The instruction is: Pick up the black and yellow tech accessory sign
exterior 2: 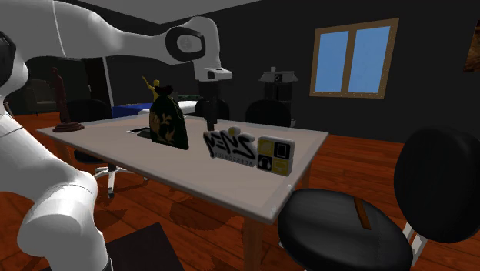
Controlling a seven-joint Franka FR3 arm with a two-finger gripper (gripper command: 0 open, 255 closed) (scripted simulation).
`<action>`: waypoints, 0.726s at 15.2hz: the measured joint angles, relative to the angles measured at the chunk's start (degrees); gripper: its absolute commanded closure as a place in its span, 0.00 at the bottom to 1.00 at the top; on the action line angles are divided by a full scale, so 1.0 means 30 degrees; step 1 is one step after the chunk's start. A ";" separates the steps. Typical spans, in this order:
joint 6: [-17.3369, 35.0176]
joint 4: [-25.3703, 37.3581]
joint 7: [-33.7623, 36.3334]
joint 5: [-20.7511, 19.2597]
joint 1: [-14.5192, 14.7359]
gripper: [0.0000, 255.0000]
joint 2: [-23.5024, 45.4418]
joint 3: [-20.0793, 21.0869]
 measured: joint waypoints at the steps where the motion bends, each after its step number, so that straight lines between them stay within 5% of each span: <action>1: 0.0085 0.0787 0.1119 -0.0228 -0.0307 0.00 0.0850 0.0302; 8: -0.0509 0.6149 0.8747 -0.2445 -0.1944 0.00 0.6033 0.1563; 11: -0.0451 0.6696 0.9967 -0.2822 -0.2083 0.00 0.6752 0.1629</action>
